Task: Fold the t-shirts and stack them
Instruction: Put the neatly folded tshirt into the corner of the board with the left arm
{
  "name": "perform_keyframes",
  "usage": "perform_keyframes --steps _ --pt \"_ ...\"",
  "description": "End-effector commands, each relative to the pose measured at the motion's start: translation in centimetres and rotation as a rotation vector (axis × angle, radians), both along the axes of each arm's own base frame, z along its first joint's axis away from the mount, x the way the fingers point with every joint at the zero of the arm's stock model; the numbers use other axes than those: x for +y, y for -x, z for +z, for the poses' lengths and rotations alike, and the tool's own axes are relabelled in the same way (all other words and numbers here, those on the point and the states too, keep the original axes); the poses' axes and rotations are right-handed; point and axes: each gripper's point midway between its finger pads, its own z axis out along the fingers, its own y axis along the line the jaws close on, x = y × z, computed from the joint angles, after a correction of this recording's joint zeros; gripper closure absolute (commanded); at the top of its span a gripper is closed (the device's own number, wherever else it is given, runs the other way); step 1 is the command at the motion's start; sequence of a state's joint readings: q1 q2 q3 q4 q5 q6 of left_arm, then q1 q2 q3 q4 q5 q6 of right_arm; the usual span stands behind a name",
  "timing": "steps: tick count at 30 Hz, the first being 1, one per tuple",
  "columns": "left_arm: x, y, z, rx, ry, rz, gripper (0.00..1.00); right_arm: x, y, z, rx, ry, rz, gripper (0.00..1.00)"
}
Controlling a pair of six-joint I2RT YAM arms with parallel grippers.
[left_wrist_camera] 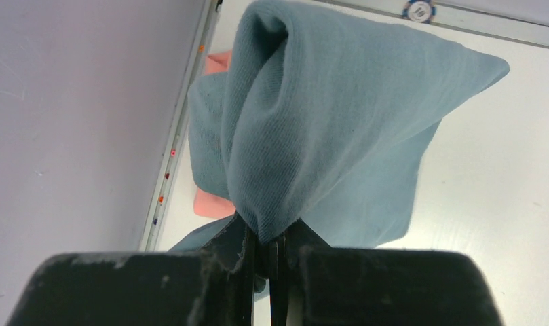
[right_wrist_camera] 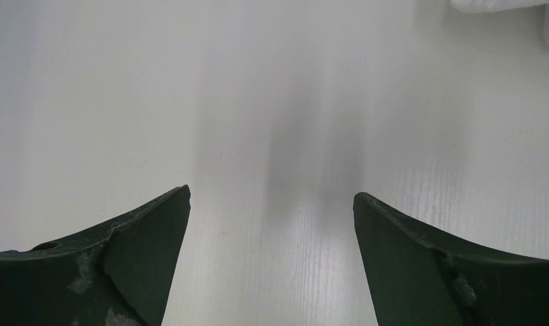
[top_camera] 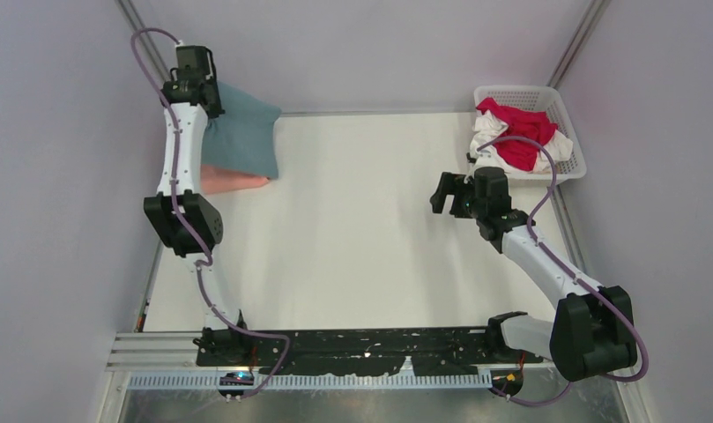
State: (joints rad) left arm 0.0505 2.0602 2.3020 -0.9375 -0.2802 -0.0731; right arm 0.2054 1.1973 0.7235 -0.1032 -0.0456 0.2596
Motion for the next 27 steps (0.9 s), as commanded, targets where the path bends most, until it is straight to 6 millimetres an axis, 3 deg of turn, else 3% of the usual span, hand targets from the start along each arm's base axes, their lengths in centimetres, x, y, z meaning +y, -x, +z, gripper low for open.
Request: perform_keyframes --steps 1,4,6,7,8,9,10,11,14,15,19,24,27 --pt "3.1 -2.5 -0.9 -0.046 0.027 -0.003 1.0 -0.9 -0.6 1.0 -0.033 0.034 -0.028 0.05" --pt "4.0 -4.2 -3.5 -0.024 0.031 -0.045 1.0 -1.2 -0.7 0.6 -0.012 0.053 -0.04 0.05" --pt "5.3 -5.1 -5.2 -0.007 0.013 -0.002 0.93 -1.5 -0.8 0.3 -0.001 0.069 -0.057 0.05" --pt "6.2 -5.3 -5.6 -0.001 0.002 0.03 0.83 -1.6 -1.0 0.5 -0.002 0.072 -0.062 0.05" --pt "7.1 -5.5 -6.1 0.006 -0.01 0.069 0.68 -1.7 -1.0 0.3 0.008 0.079 -0.064 0.05" --pt "8.3 -5.4 -6.1 0.003 -0.031 0.129 0.34 -1.7 -1.1 0.5 0.007 0.08 -0.065 0.05" --pt "9.0 -5.3 -6.1 -0.001 -0.039 0.165 0.07 -1.9 -1.1 0.4 0.014 0.088 -0.071 0.05" --pt "9.4 -5.1 -5.8 -0.006 -0.045 0.19 0.01 -2.0 -1.2 0.5 0.012 0.091 -0.075 0.05" --pt "9.6 -4.4 -4.2 -0.048 -0.037 0.225 0.0 -2.3 -1.1 1.0 0.004 0.098 -0.09 0.05" --pt "9.3 -4.0 -2.9 -0.08 -0.022 0.234 0.0 -2.3 -1.2 1.5 -0.008 0.096 -0.096 0.05" --pt "7.3 -2.5 -0.8 -0.126 0.081 0.211 0.0 -2.6 -1.0 3.7 -0.066 0.07 -0.125 0.05" --pt "2.3 0.5 -0.3 -0.097 0.251 0.14 0.0 -3.1 -0.2 5.3 -0.115 0.028 -0.175 0.05" --pt "-2.4 4.0 -2.1 -0.058 0.34 0.091 0.0 -3.1 0.5 5.8 -0.133 -0.02 -0.197 0.05"
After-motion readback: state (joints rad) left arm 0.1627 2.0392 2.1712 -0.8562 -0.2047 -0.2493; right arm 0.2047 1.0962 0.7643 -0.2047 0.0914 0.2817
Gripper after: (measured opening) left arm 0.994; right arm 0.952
